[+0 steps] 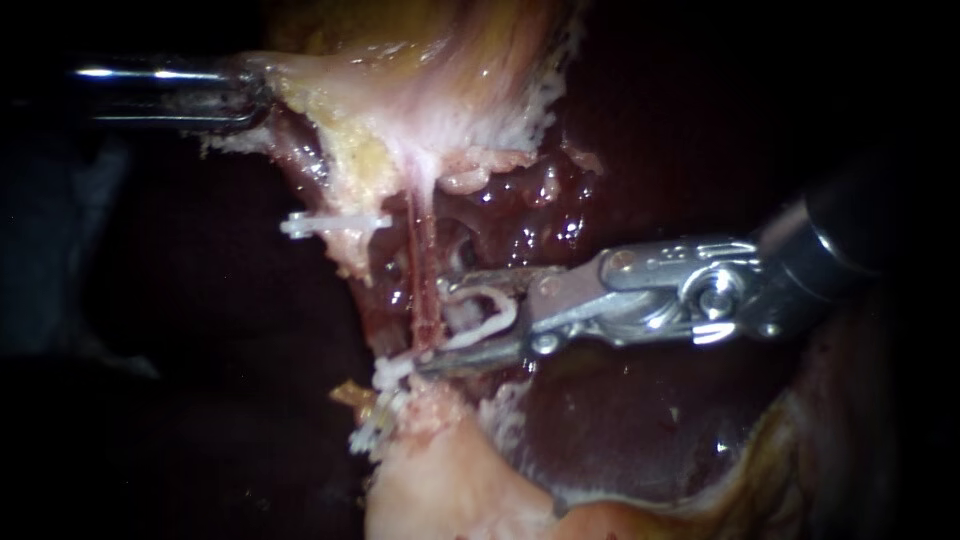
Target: Clipping second clip right tube
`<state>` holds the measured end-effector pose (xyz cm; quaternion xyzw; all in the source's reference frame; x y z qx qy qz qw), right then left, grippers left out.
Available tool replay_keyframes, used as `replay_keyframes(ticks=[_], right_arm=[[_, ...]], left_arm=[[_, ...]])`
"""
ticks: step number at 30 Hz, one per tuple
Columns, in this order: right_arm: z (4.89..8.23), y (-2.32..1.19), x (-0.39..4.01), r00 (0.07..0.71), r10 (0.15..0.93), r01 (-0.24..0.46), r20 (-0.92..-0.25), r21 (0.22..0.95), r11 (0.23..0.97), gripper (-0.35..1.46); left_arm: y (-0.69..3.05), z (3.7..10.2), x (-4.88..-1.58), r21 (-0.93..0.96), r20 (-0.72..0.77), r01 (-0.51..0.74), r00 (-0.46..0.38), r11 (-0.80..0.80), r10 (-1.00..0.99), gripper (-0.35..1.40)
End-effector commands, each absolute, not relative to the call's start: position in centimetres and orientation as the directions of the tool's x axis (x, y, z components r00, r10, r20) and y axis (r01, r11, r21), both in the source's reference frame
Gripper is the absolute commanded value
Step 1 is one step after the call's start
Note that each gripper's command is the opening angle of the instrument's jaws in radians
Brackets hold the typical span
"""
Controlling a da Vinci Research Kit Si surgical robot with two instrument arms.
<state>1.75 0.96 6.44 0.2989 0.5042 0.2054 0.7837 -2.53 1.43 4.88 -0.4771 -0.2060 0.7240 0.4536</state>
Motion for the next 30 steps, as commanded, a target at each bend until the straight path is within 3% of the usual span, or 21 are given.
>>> replay_keyframes(ticks=[1,15,30], right_arm=[[6.43,0.97,1.78,0.393,0.632,-0.015,-0.667,0.683,0.730,0.47],[6.36,0.91,2.00,0.318,0.674,0.069,-0.667,0.725,0.685,0.47],[5.97,0.60,2.10,0.280,0.687,0.242,-0.671,0.741,0.626,0.45]], left_arm=[[1.43,4.88,-2.54,-0.731,-0.504,-0.460,-0.133,-0.504,0.853,-0.35],[1.43,4.89,-2.54,-0.730,-0.505,-0.461,-0.133,-0.504,0.853,-0.35],[1.42,4.89,-2.54,-0.730,-0.505,-0.461,-0.133,-0.504,0.853,-0.35]])
